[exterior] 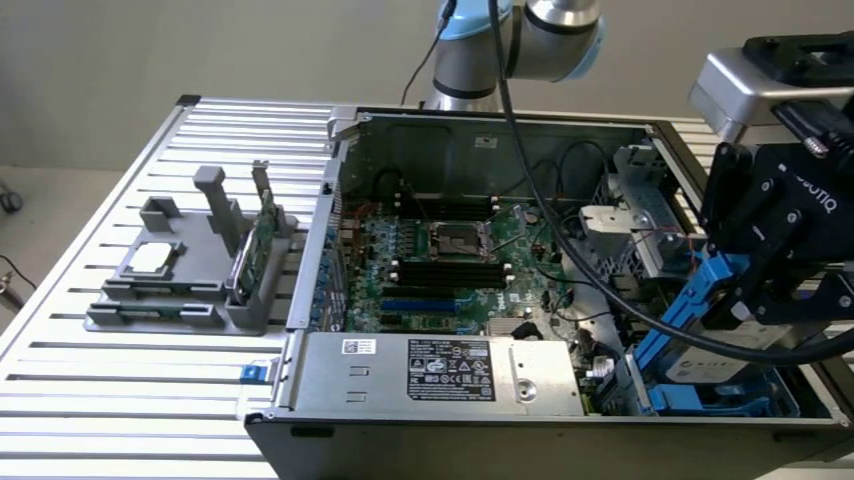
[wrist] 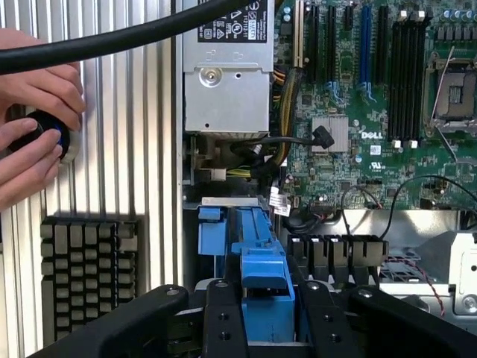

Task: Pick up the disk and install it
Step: 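Insert the disk into the insertion slot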

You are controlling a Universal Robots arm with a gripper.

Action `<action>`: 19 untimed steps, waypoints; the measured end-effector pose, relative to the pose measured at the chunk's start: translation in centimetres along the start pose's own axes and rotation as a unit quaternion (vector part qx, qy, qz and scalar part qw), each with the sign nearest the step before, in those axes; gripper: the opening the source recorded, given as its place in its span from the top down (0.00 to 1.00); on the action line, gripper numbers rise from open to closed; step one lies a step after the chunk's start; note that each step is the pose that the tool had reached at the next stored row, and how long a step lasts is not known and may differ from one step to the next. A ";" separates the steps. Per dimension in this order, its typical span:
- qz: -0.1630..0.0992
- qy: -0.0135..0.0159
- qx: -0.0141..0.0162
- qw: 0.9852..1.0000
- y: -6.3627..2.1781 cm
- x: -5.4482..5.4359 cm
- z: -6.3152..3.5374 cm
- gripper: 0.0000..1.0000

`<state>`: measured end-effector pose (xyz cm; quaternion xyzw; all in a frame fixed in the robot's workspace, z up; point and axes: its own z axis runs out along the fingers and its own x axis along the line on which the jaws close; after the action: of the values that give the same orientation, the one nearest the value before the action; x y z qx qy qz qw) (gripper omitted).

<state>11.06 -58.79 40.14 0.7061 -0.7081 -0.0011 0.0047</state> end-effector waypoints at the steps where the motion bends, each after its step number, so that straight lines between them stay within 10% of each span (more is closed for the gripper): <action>1: 0.000 0.000 0.001 1.000 0.01 0.0 0.12 0.67; 19: -0.003 0.000 0.005 1.000 0.61 0.0 2.99 0.67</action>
<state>10.42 -58.79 37.16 0.7080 -0.7062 0.0027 0.0011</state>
